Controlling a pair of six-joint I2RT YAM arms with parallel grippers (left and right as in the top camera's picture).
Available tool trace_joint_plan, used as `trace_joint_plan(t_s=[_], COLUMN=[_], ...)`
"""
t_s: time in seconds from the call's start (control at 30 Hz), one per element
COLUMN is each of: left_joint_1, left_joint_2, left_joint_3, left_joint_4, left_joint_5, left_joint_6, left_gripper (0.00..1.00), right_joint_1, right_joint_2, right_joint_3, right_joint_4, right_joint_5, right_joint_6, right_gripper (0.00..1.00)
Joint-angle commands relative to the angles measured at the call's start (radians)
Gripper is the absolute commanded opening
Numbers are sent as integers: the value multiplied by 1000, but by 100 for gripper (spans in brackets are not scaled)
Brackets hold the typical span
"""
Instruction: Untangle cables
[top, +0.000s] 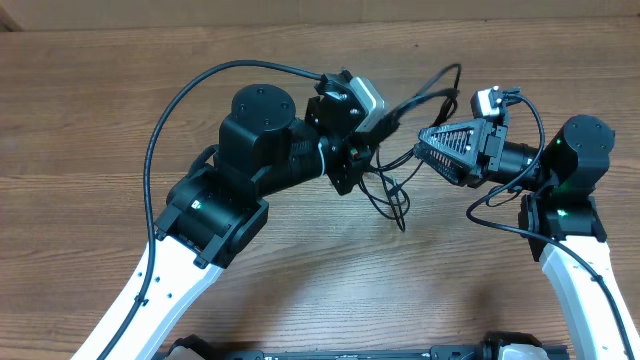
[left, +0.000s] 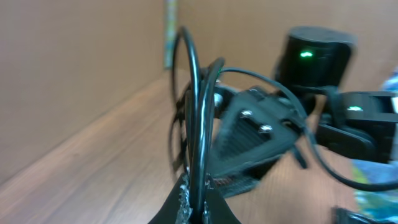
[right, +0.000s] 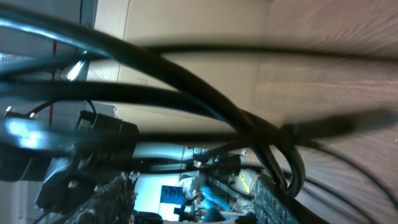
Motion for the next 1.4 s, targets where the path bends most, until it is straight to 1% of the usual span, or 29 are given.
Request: trace_joint_plan(t_s=[0.0,0.1,0.17,0.3,0.37,0.53,0.57,0.6,0.67,0.97,1.03,1.07,1.13,1.17,1.2,1.27,1.33,1.37], left_joint_1=[-7,-6,-6,-6,-6,-5,-4,0,9,22,22,22,22,22,22,22,22,22], left_joint_2=[-17,-18,-20,-20,-21,-23,-23,-25,-31,-52,-52,-52,-51,-47,-42,-26,2,18], left_joint_3=[24,24,24,24,24,24,24,24,24,24,24,24,24,24,24,23,23,23], left_joint_4=[19,29,43,119,139,153,153,154,153,131,98,37,-44,-117,-172,-262,-351,-383], left_joint_5=[161,174,187,316,339,326,326,327,327,312,265,161,21,-103,-181,-288,-371,-389], left_joint_6=[-28,-28,-28,-28,-28,-28,-28,-28,-28,-21,-17,-16,-16,-17,-17,-17,-17,-17], left_gripper=[4,4,4,4,4,5,7,12,15,21,22,24,34,48,53,61,66,72], right_joint_1=[-6,-6,-6,-6,-6,-6,-6,-6,-6,-6,-6,-6,-6,-6,-6,-6,-6,-6], right_joint_2=[5,6,6,6,6,6,6,6,6,6,6,6,6,6,6,6,6,6], right_joint_3=[3,3,3,3,3,3,3,3,3,3,3,3,3,3,3,3,3,3], right_joint_4=[-24,-123,-255,-513,-572,-710,-727,-754,-785,-789,-790,-790,-790,-790,-790,-790,-790,-790], right_joint_5=[47,95,158,338,392,519,538,574,615,618,616,613,610,611,611,611,611,611], right_joint_6=[-69,-154,-238,-384,-420,-511,-514,-513,-513,-513,-513,-513,-513,-513,-513,-513,-513,-513], right_gripper=[60,59,60,63,63,64,64,64,64,64,64,64,64,64,65,71,76,80])
